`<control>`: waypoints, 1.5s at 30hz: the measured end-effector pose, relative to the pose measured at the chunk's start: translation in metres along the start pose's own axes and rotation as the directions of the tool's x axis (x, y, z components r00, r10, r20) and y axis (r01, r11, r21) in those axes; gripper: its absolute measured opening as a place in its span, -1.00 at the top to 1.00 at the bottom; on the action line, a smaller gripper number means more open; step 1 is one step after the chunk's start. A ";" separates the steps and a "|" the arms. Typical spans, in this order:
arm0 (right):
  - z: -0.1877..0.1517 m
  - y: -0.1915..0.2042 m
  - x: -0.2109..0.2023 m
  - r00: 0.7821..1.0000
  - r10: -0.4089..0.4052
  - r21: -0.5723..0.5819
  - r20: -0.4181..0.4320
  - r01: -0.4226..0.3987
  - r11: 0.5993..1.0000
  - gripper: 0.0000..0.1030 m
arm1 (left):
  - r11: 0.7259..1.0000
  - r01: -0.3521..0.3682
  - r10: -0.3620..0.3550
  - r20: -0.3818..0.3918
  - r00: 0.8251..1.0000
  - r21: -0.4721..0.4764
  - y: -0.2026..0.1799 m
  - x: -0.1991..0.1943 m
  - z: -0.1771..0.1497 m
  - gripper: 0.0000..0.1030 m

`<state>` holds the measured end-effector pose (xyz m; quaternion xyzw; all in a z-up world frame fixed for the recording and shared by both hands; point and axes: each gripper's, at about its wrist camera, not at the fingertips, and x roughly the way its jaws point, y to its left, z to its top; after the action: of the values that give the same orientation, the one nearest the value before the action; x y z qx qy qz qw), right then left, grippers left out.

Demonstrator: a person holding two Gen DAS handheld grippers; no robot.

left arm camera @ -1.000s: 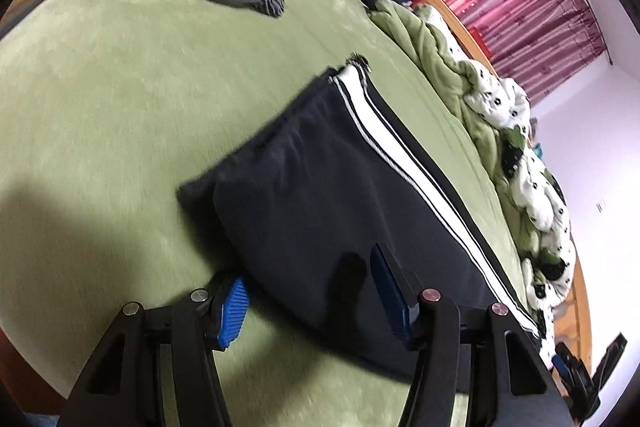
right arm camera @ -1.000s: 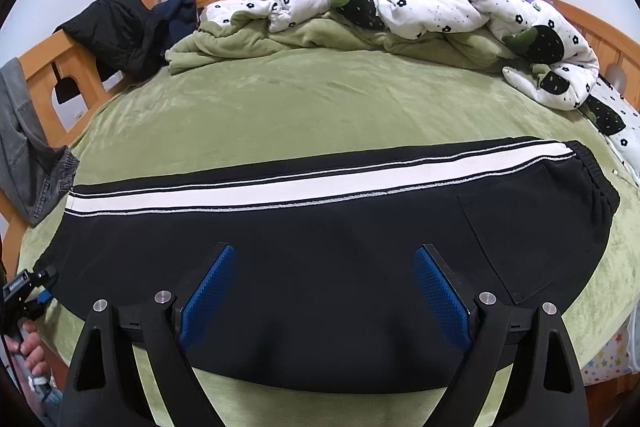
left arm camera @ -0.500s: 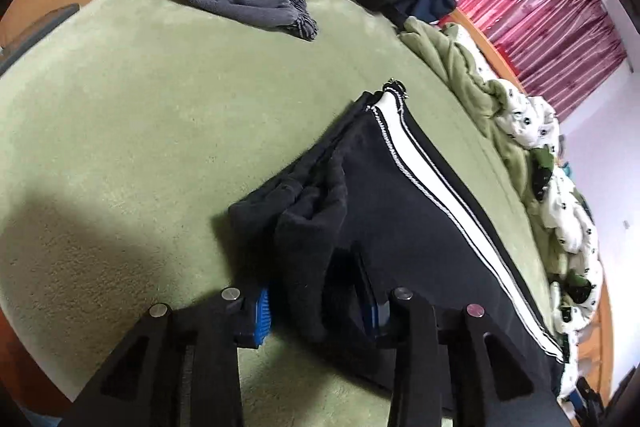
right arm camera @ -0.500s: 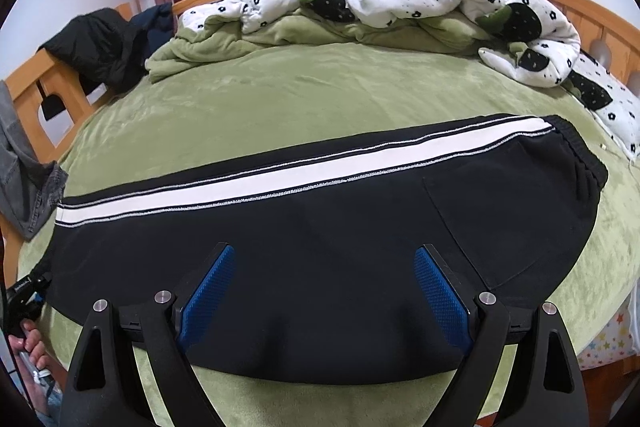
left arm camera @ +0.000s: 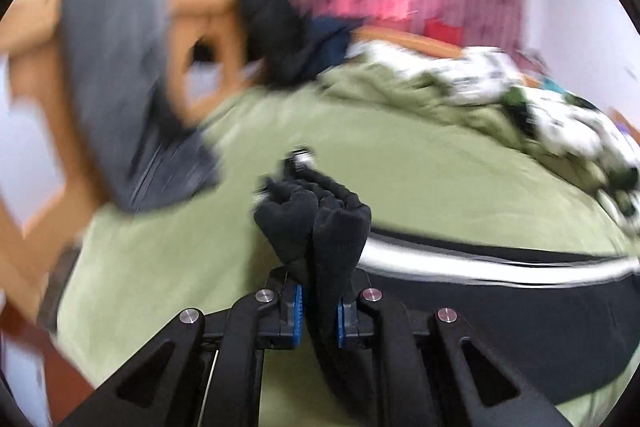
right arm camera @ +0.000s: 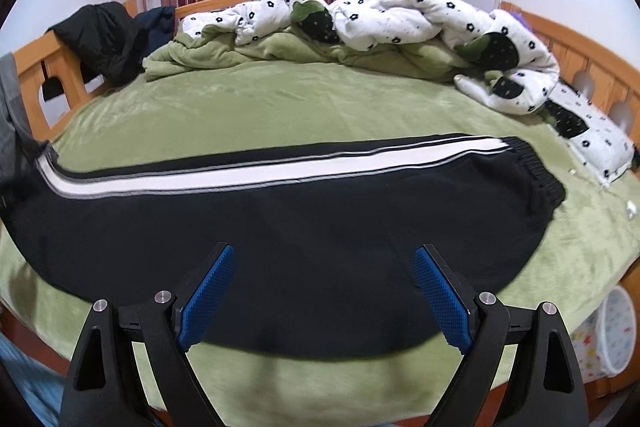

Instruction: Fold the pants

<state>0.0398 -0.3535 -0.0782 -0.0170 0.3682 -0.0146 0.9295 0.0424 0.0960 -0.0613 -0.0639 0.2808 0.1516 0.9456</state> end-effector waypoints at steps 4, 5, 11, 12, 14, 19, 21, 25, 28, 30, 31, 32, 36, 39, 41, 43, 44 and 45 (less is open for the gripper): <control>-0.008 -0.017 -0.007 1.000 -0.017 -0.004 0.020 0.017 1.000 -0.75 | 0.964 0.198 -0.203 0.011 0.979 0.176 -0.106 -0.028 0.008 0.80; -0.009 -0.022 -0.008 0.999 -0.023 -0.001 0.029 0.023 1.000 -0.75 | 0.950 0.235 -0.239 -0.005 0.971 0.205 -0.129 -0.031 0.004 0.80; -0.017 -0.053 -0.015 0.998 -0.053 0.083 0.042 0.049 0.995 -0.75 | 0.885 0.391 -0.349 -0.194 0.917 0.254 -0.243 -0.009 -0.077 0.80; -0.018 -0.059 -0.017 0.998 -0.050 0.102 0.049 0.044 0.994 -0.75 | 0.882 0.413 -0.360 -0.240 0.902 0.228 -0.251 0.001 -0.093 0.80; -0.020 -0.067 -0.019 0.998 -0.041 0.132 0.052 0.034 0.991 -0.75 | 0.881 0.423 -0.339 -0.340 0.877 0.214 -0.267 0.021 -0.123 0.79; -0.024 -0.076 -0.015 0.999 0.028 0.198 0.035 -0.034 0.980 -0.75 | 0.821 0.487 -0.392 -0.325 0.860 0.298 -0.259 -0.001 -0.132 0.13; -0.023 -0.072 -0.010 0.997 0.064 0.203 0.030 -0.069 0.977 -0.75 | 0.822 0.496 -0.404 -0.327 0.854 0.281 -0.239 -0.010 -0.126 0.03; -0.016 -0.055 0.001 0.993 0.116 0.177 0.019 -0.118 0.977 -0.75 | 0.864 0.452 -0.391 -0.269 0.880 0.221 -0.171 -0.029 -0.110 -0.18; -0.012 -0.031 0.014 0.981 0.194 0.134 0.003 -0.193 0.972 -0.75 | 0.894 0.419 -0.372 -0.257 0.892 0.160 -0.117 -0.031 -0.108 -0.25; -0.010 -0.012 0.028 0.966 0.257 0.129 -0.029 -0.252 0.959 -0.75 | 0.924 0.346 -0.303 -0.240 0.922 0.164 -0.093 -0.023 -0.111 -0.25; -0.009 -0.001 0.037 0.958 0.284 0.132 -0.046 -0.276 0.952 -0.75 | 0.937 0.310 -0.269 -0.228 0.936 0.164 -0.078 -0.021 -0.116 -0.25; -0.008 0.006 0.043 0.954 0.297 0.138 -0.051 -0.288 0.948 -0.74 | 0.943 0.296 -0.258 -0.228 0.939 0.153 -0.065 -0.017 -0.121 -0.25; -0.002 0.037 0.078 0.942 0.325 0.178 -0.081 -0.308 0.935 -0.53 | 0.949 0.306 -0.276 -0.270 0.923 0.077 -0.050 0.002 -0.127 -0.25; -0.002 0.053 0.111 0.916 0.369 0.209 -0.159 -0.334 0.919 -0.26 | 0.937 0.344 -0.319 -0.262 0.911 0.055 -0.055 0.013 -0.129 -0.25; -0.005 0.055 0.130 0.898 0.397 0.258 -0.187 -0.345 0.902 -0.23 | 0.937 0.342 -0.313 -0.269 0.911 0.067 -0.061 0.021 -0.130 -0.25; -0.007 0.056 0.149 0.885 0.424 0.312 -0.193 -0.355 0.882 -0.24 | 0.937 0.339 -0.305 -0.278 0.911 0.081 -0.075 0.033 -0.132 -0.25; -0.008 0.057 0.153 0.885 0.425 0.317 -0.191 -0.354 0.880 -0.24 | 0.941 0.327 -0.293 -0.272 0.917 0.088 -0.079 0.034 -0.133 -0.25; -0.006 0.059 0.157 0.885 0.425 0.315 -0.188 -0.356 0.880 -0.24 | 0.946 0.309 -0.276 -0.262 0.925 0.096 -0.082 0.036 -0.134 -0.25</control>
<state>0.1505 -0.3008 -0.1926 0.1875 0.4733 0.1222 0.8520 0.0291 -0.0003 -0.1896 -0.0592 0.3922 -0.0199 0.9178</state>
